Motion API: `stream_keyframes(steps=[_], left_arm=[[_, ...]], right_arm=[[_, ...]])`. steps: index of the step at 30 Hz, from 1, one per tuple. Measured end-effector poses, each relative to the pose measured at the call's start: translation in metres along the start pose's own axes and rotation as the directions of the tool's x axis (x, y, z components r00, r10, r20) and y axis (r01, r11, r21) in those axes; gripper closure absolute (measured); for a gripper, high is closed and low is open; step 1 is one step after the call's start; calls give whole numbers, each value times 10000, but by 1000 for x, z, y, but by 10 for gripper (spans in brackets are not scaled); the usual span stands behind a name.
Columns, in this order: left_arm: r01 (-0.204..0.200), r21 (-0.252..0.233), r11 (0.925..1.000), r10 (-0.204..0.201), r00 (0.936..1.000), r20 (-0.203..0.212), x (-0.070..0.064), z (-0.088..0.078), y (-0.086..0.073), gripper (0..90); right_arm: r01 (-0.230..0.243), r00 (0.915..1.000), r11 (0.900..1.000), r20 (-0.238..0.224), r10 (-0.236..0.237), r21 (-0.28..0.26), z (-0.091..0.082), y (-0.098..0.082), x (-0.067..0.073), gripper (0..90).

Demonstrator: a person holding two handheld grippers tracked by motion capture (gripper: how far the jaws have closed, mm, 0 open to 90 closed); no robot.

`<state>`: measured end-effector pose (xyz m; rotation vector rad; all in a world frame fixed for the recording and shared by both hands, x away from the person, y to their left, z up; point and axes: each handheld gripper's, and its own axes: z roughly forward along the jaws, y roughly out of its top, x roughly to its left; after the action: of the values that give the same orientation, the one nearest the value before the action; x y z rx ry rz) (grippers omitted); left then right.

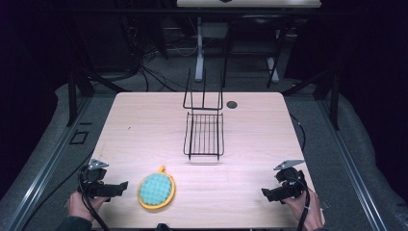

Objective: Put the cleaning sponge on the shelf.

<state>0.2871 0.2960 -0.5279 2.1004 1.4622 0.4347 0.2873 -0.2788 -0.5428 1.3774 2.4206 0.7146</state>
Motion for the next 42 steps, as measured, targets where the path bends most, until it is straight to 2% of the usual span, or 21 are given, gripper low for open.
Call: stream_keyframes(steps=[6,7,10,14,16,19,20,22,25,28,32,34,35,42], left_arm=[[-28,-102,9999,30,9999,165,-5,-2,3,0],[-161,-109,9998,164,9995,266,-9,-3,5,0],[-163,-94,9998,167,9986,499,-12,-3,7,0],[-179,-308,9994,197,9979,610,-16,-4,11,0],[-353,-254,9991,370,9967,727,-20,-3,14,0],[-344,-202,9992,361,9955,871,-24,0,16,1],[-563,-125,9983,573,9935,989,-30,4,20,1],[-600,-130,9981,610,9924,1068,-34,6,22,1],[-975,-47,9952,973,9876,1233,-46,13,30,4],[-1102,95,9939,1081,9857,1297,-52,19,33,6],[-1083,294,9937,1030,9842,1438,-54,27,32,58],[-1042,306,9941,983,9831,1542,-55,31,32,158],[-1080,350,9935,1014,9828,1545,-55,31,32,165],[-1230,476,9913,1150,9827,1451,-59,38,35,381]], right_arm=[[43,9999,10000,-131,-44,-72,-1,-1,2,13],[127,9997,9999,-186,-127,16,-1,0,2,13],[152,9996,9999,-221,-152,3,0,1,3,16],[232,9995,9997,-236,-230,61,2,3,4,18],[424,9990,9989,-115,-422,179,4,4,6,22],[507,9987,9986,-109,-505,144,1,4,8,23],[454,9987,9989,-226,-451,99,0,4,9,24],[459,9987,9989,-219,-456,115,1,5,8,24],[572,9982,9983,-207,-570,58,0,6,10,30],[573,9981,9984,-226,-573,1,0,6,10,31],[643,9978,9979,-169,-641,65,0,6,11,35],[630,9979,9980,-158,-630,36,-1,6,11,43],[634,9979,9980,-141,-633,2,-1,6,11,45],[745,9971,9972,-175,-745,29,0,7,15,61]])
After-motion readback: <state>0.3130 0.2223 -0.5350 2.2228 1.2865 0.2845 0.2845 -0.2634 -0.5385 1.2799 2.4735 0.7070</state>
